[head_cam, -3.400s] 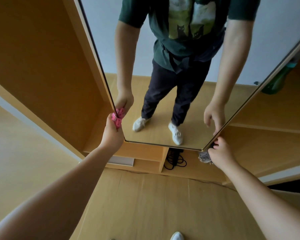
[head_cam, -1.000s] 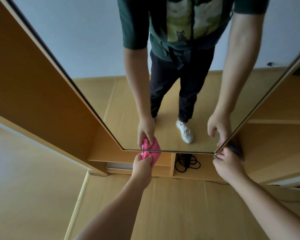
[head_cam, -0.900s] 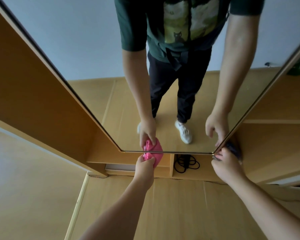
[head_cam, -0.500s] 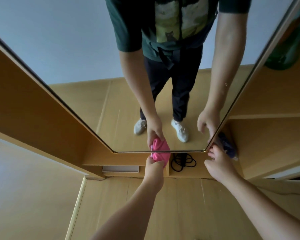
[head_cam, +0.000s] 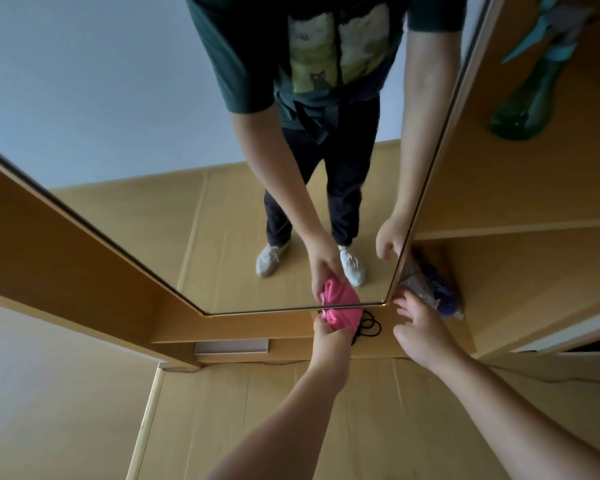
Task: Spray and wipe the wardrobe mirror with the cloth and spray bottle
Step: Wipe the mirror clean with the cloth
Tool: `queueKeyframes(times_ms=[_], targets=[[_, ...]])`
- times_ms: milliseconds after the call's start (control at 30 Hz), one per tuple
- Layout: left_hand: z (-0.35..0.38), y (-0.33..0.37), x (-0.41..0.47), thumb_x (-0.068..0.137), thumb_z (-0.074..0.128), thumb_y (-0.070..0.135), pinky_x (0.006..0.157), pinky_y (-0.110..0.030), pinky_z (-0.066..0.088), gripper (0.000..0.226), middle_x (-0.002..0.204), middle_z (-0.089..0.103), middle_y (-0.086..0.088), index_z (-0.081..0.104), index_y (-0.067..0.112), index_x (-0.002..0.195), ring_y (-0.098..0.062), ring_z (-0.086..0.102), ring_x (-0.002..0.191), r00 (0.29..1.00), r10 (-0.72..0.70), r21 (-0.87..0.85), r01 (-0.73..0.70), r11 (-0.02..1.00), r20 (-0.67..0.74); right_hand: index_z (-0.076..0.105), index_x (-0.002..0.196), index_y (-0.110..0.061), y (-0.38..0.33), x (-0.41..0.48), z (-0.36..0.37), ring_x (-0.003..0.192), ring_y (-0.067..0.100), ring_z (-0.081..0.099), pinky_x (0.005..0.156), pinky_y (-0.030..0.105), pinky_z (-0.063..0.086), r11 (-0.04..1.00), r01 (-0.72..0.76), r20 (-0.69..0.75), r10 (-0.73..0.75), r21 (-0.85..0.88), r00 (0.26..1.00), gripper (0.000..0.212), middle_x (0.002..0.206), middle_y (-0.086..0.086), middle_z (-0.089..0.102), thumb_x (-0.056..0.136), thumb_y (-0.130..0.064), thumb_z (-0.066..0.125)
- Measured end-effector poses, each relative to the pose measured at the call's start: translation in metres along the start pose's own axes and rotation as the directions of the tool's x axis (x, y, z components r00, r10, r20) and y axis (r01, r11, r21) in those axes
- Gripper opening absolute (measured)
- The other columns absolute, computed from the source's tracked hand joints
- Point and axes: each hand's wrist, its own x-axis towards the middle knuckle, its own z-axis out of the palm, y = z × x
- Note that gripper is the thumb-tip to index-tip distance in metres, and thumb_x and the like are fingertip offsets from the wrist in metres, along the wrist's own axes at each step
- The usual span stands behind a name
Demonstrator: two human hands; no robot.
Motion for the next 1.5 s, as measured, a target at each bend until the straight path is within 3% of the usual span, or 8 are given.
queueKeyframes(times_ms=[333, 633, 767, 833, 967, 1100, 1300, 1500], targets=[[0.015, 0.006, -0.014, 0.075, 0.045, -0.006, 0.099, -0.039, 0.046, 0.049, 0.111, 0.062, -0.013, 0.053, 0.011, 0.120, -0.027, 0.058, 0.105, 0.993, -0.048, 0.095, 0.037, 0.995, 0.110, 0.022, 0.154, -0.022, 0.012, -0.006, -0.014, 0.132, 0.012, 0.042, 0.071, 0.011, 0.036, 0.999, -0.029, -0.003, 0.029, 0.025, 1.000, 0.077, 0.147, -0.005, 0.043, 0.086, 0.002, 0.048], [-0.001, 0.047, -0.075, 0.075, 0.052, -0.013, 0.066, -0.018, 0.052, 0.052, 0.105, 0.062, -0.004, 0.052, 0.020, 0.116, -0.012, 0.063, 0.091, 0.913, 0.054, 0.344, -0.207, 0.916, 0.405, 0.042, 0.144, -0.021, -0.018, -0.060, -0.027, 0.128, 0.014, 0.047, 0.094, 0.024, 0.039, 1.000, 0.018, -0.061, -0.018, 0.000, 0.998, 0.058, 0.143, 0.000, 0.050, 0.090, -0.013, 0.060], [-0.016, 0.089, -0.106, 0.073, 0.053, -0.008, 0.077, -0.039, 0.058, 0.049, 0.103, 0.066, -0.008, 0.057, 0.022, 0.112, -0.022, 0.066, 0.091, 0.870, 0.120, 0.374, -0.326, 0.868, 0.478, 0.050, 0.139, -0.021, -0.056, -0.087, -0.036, 0.116, 0.013, 0.058, 0.095, 0.031, 0.050, 0.992, 0.113, -0.094, -0.107, 0.059, 0.990, 0.056, 0.130, -0.003, 0.059, 0.089, -0.037, 0.067], [-0.027, 0.114, -0.122, 0.073, 0.054, -0.002, 0.089, -0.042, 0.054, 0.047, 0.104, 0.066, -0.008, 0.057, 0.022, 0.113, -0.026, 0.065, 0.098, 0.849, 0.153, 0.400, -0.388, 0.830, 0.506, 0.054, 0.133, -0.024, -0.081, -0.101, -0.039, 0.104, 0.007, 0.064, 0.086, 0.033, 0.057, 0.979, 0.182, -0.085, -0.175, 0.088, 0.981, 0.047, 0.123, -0.004, 0.065, 0.090, -0.039, 0.065], [-0.057, 0.162, -0.157, 0.080, 0.051, -0.002, 0.082, -0.024, 0.053, 0.045, 0.106, 0.063, -0.005, 0.053, 0.016, 0.121, -0.016, 0.063, 0.095, 0.794, 0.225, 0.406, -0.505, 0.762, 0.565, 0.054, 0.133, -0.021, -0.137, -0.131, -0.037, 0.080, -0.004, 0.064, 0.059, 0.015, 0.052, 0.954, 0.283, -0.151, -0.267, 0.101, 0.952, 0.047, 0.112, -0.001, 0.067, 0.089, -0.029, 0.067], [-0.093, 0.210, -0.193, 0.083, 0.054, -0.009, 0.078, -0.022, 0.053, 0.043, 0.101, 0.058, -0.004, 0.049, 0.005, 0.123, -0.010, 0.061, 0.087, 0.726, 0.357, 0.314, -0.611, 0.727, 0.587, 0.058, 0.130, -0.021, -0.205, -0.160, -0.028, 0.094, 0.006, 0.068, 0.071, 0.022, 0.057, 0.917, 0.385, -0.246, -0.353, 0.099, 0.903, 0.044, 0.110, -0.005, 0.069, 0.088, -0.027, 0.070], [-0.158, 0.285, -0.242, 0.086, 0.064, 0.008, 0.069, -0.022, 0.055, 0.023, 0.091, 0.064, 0.002, 0.058, 0.022, 0.105, -0.001, 0.063, 0.075, 0.583, 0.597, 0.268, -0.801, 0.536, 0.551, 0.064, 0.096, -0.033, -0.313, -0.210, -0.010, 0.073, 0.001, 0.064, 0.058, 0.013, 0.048, 0.808, 0.588, -0.342, -0.560, -0.025, 0.755, 0.014, 0.083, -0.009, 0.069, 0.085, -0.032, 0.073], [-0.209, 0.362, -0.291, 0.093, 0.058, 0.025, 0.074, -0.029, 0.053, 0.013, 0.094, 0.066, 0.004, 0.056, 0.032, 0.103, -0.015, 0.063, 0.085, 0.415, 0.756, 0.313, -0.905, 0.287, 0.507, 0.055, 0.117, -0.028, -0.384, -0.238, -0.040, 0.094, -0.006, 0.055, 0.073, 0.006, 0.045, 0.712, 0.662, -0.481, -0.677, -0.235, 0.557, 0.027, 0.106, -0.016, 0.058, 0.092, -0.024, 0.063]])
